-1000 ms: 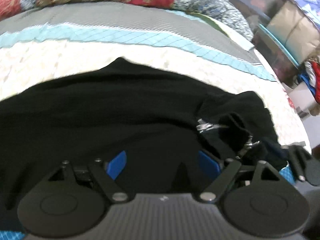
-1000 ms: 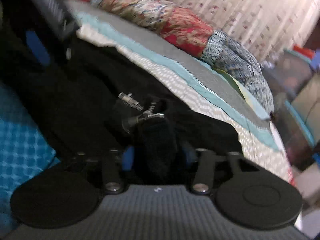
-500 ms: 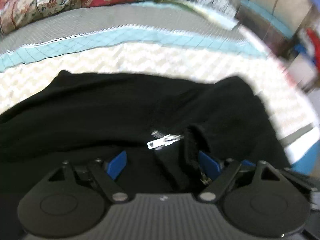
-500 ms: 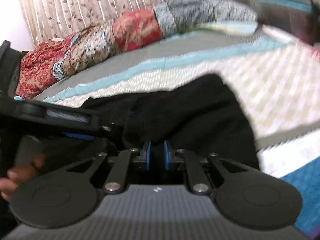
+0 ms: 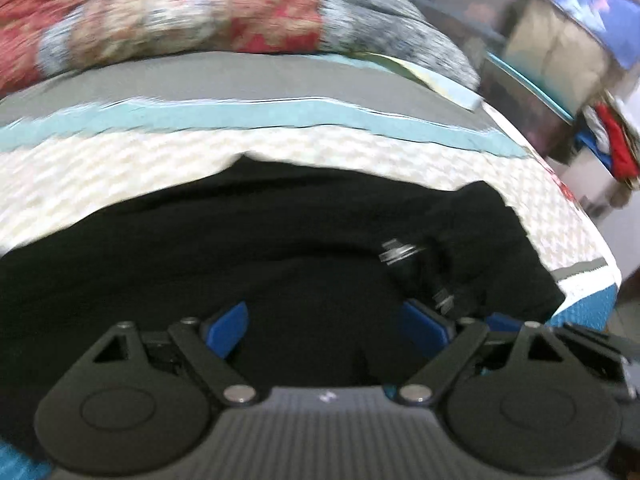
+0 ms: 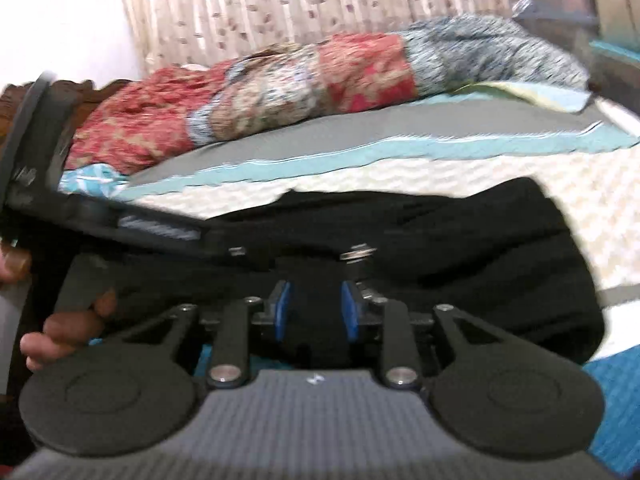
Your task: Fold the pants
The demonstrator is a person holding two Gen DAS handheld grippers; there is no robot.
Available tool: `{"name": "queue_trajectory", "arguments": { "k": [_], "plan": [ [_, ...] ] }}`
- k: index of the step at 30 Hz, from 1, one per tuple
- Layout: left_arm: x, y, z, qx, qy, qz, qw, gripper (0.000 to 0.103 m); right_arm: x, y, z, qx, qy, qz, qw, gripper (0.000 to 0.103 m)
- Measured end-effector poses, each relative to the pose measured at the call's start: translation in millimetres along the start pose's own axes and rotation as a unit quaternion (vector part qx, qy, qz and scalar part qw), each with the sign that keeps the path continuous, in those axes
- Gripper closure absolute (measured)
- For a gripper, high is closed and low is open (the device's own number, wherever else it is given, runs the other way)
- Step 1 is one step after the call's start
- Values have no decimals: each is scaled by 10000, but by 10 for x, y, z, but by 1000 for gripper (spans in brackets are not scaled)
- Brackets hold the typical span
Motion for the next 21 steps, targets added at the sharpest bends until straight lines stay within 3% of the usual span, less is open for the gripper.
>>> {"name": "queue_trajectory", "arguments": {
  "k": [5, 9, 11, 15, 21],
  "plan": [
    [628, -489, 614, 212, 201, -242, 9993, 11, -352, -149, 443, -111, 368, 451, 9982, 71],
    [1008, -726, 1135, 759, 269, -499, 9955, 4, -560, -105, 787, 117, 541, 664, 9963, 71],
    [1075, -768, 1451, 1231, 410, -624, 9896, 0, -649, -19, 967, 308, 549, 681, 9957, 71],
    [1104, -811, 2097, 2406, 500, -805, 9660, 0, -804, 110, 1266, 451, 581, 667, 9951, 71],
    [922, -683, 2541, 2906, 472, -999, 9505, 0, -1112, 257, 1680, 123, 685, 625, 9956, 73]
  ]
}}
Point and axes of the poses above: each gripper's, at about its wrist camera, not at the fingertips, and x roughly against the way its jaws point, z to its left, y to its top, the point moved 5 cm from there along -x, roughly the way its jaws point, and after that the axes turned 5 degrees about z, right-handed, at the moved point
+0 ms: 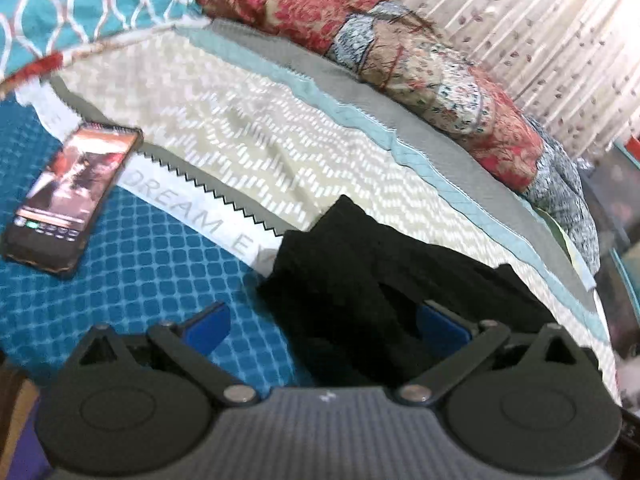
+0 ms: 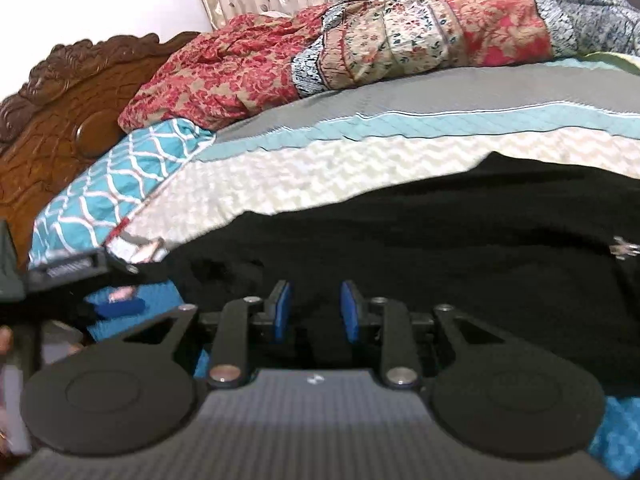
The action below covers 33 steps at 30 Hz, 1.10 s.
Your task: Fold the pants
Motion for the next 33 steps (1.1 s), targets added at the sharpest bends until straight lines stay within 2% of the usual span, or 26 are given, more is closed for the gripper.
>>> {"name": "queue_trajectory", "arguments": {
  "k": [4, 5, 7, 8, 9, 10, 12, 13, 16, 19, 22, 24, 27, 31, 32, 33],
  "plan": [
    [-314, -3, 79, 366, -305, 338, 9983, 0, -357, 83, 99, -452, 134, 183, 9987, 73],
    [-373, -4, 72, 329, -296, 302, 9986, 0, -518, 69, 95, -630, 165, 364, 9972, 73],
    [-417, -57, 33, 141, -203, 149, 9996, 3, -991, -112, 37, -813, 50, 1244, 9889, 74],
    [-442, -65, 8, 49, -143, 104, 9998, 7, -1071, -172, 17, -808, -42, 1116, 9905, 76],
    [-443, -74, -12, -27, -85, 59, 9999, 19, -1054, -177, 38, -703, -50, 968, 9928, 76],
    [-430, -71, -22, -85, -71, -1, 9999, 35, -1040, -164, 72, -619, -118, 1000, 9930, 75],
    [-389, -50, -36, -132, -204, -66, 9997, 53, -1023, -143, 118, -482, -189, 1070, 9929, 74],
    [-364, -36, -46, -129, -202, -96, 9997, 58, -1011, -149, 110, -444, -180, 1078, 9930, 74],
    [-228, 0, -233, -299, -237, -234, 9990, 66, -964, -185, 18, -726, 30, 995, 9924, 74],
    [-66, -22, -576, -866, -403, -501, 9942, 67, -885, -194, -126, -1264, 364, 878, 9874, 74],
    [15, -102, -923, -1562, -384, -767, 9840, 67, -687, -167, -261, -1774, 591, 613, 9805, 72],
    [6, -184, -1125, -1907, -393, -849, 9772, 67, -479, -146, -383, -1859, 497, 267, 9810, 62],
    [-115, -287, -1400, -2190, -478, -784, 9714, 67, -142, -129, -654, -2030, 251, -174, 9787, 61],
    [-356, -503, -1862, -2580, -828, -477, 9614, 67, 305, -202, -1054, -2325, -83, -713, 9700, 60],
    [-451, -595, -2001, -2763, -902, -317, 9563, 66, 381, -234, -1143, -2434, -115, -795, 9666, 59],
    [-543, -680, -2100, -2941, -889, -183, 9514, 60, 450, -281, -1249, -2566, -135, -854, 9626, 55]
  ]
}}
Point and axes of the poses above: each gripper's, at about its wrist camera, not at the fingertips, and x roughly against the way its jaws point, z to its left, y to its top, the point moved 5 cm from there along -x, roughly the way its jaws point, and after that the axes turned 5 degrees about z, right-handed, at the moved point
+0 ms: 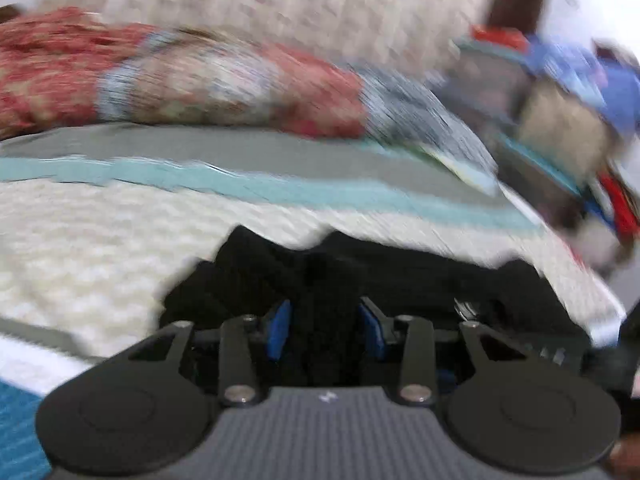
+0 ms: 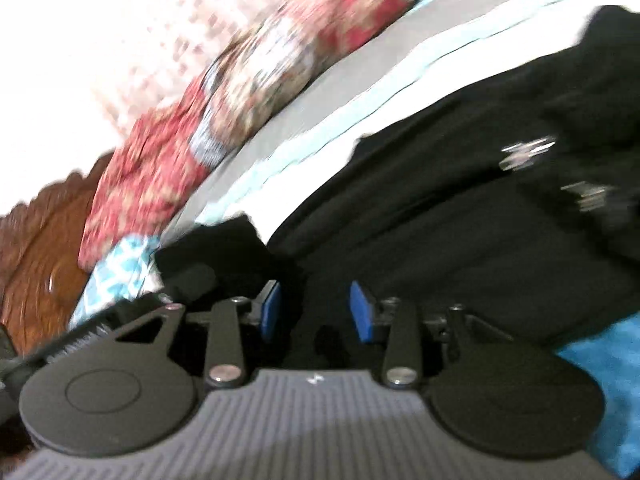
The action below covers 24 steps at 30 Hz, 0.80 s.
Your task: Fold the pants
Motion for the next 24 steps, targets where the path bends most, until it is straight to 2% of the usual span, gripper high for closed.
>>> {"name": "queue_trajectory", "arguments": {
  "k": [3, 5, 7, 10, 13, 15, 18, 19, 20, 21, 23, 24],
  "plan": [
    [-214, -143, -235, -402, -49, 481, 9980, 47, 93, 26, -317, -475, -189, -126, 9986, 52],
    [-88, -202, -268, -507, -242, 409, 9976, 38, 146, 23, -431, -657, -148, -206, 9975, 51],
    [161, -250, -165, -483, -453, 267, 9974, 29, 174, 39, -385, -615, -43, -272, 9977, 46],
    [487, -268, 162, 37, -540, 145, 9984, 26, 43, 143, -174, -290, 330, -197, 9988, 19],
    [676, -291, 620, 875, -132, 107, 9960, 25, -233, 177, -37, -187, 672, 158, 9974, 14],
    [708, -335, 931, 1449, 98, 176, 9892, 25, -469, 187, 51, -112, 668, 473, 9966, 14],
    [715, -398, 1224, 2014, 382, 289, 9783, 25, -787, 83, 238, 154, 666, 932, 9933, 14],
    [709, -400, 1286, 2119, 401, 308, 9760, 25, -875, 26, 307, 342, 539, 1100, 9919, 16],
    [695, -372, 1326, 2174, 409, 320, 9747, 25, -903, -15, 375, 590, 373, 1132, 9911, 25],
    [681, -367, 1328, 2193, 414, 327, 9742, 25, -911, -20, 464, 855, 325, 1069, 9900, 58],
    [635, -336, 1281, 2130, 394, 335, 9757, 25, -789, 52, 571, 1104, 313, 853, 9897, 72],
    [596, -319, 1264, 2076, 361, 346, 9769, 25, -692, 127, 602, 1159, 335, 663, 9905, 74]
  ]
}}
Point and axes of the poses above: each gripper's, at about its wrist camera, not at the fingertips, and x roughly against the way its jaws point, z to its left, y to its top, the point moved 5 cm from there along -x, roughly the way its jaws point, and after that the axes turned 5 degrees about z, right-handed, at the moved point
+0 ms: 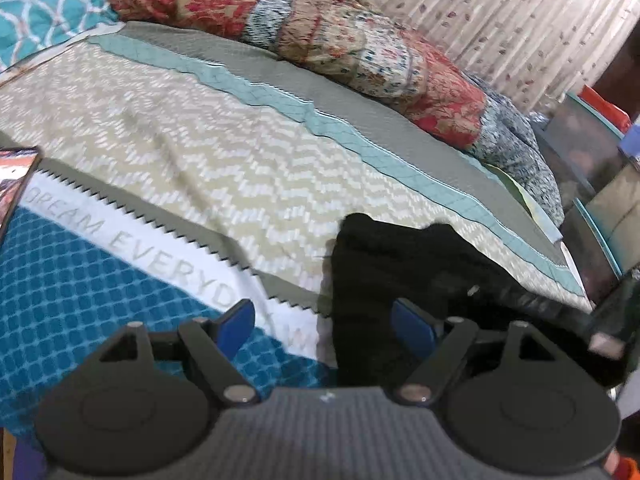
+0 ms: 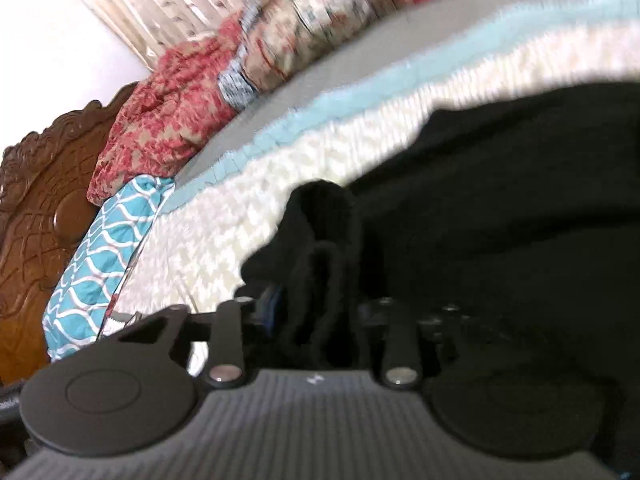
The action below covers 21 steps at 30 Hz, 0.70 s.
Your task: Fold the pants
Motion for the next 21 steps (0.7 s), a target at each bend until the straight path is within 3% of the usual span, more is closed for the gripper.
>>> {"name": "queue_trajectory", "arguments": {
  "k": [5, 7, 9, 10, 16, 17, 19, 20, 21],
  "plan": [
    [-95, 38, -318, -365, -217, 21, 9991, 25, 564, 278, -247, 187, -435, -1095, 9929, 73],
    [-184, 68, -455, -507, -245, 54, 9984, 24, 569, 240, -529, 52, -1066, -1065, 9886, 61],
    [-325, 75, -578, -552, -269, 203, 9979, 24, 496, 93, -721, 325, -1985, -768, 9765, 47],
    [-398, 83, -638, -520, -331, 320, 9976, 24, 521, 29, -749, 506, -2217, -763, 9708, 41],
    [-720, 99, -898, -180, -707, 857, 9936, 3, 1211, -20, -567, 433, -1754, -2011, 9628, 38],
    [-792, 84, -943, -194, -754, 985, 9921, 2, 1175, -23, -526, 437, -1678, -2004, 9643, 40],
    [-950, 24, -995, -257, -648, 1191, 9904, 1, 1081, -79, -541, 384, -1486, -1749, 9725, 60],
    [-1022, -20, -1011, -292, -525, 1275, 9900, 2, 976, -125, -582, 339, -1392, -1512, 9781, 65],
    [-1097, -83, -1017, -353, -391, 1359, 9893, 10, 859, -179, -633, 297, -1350, -1278, 9821, 71]
  ]
}}
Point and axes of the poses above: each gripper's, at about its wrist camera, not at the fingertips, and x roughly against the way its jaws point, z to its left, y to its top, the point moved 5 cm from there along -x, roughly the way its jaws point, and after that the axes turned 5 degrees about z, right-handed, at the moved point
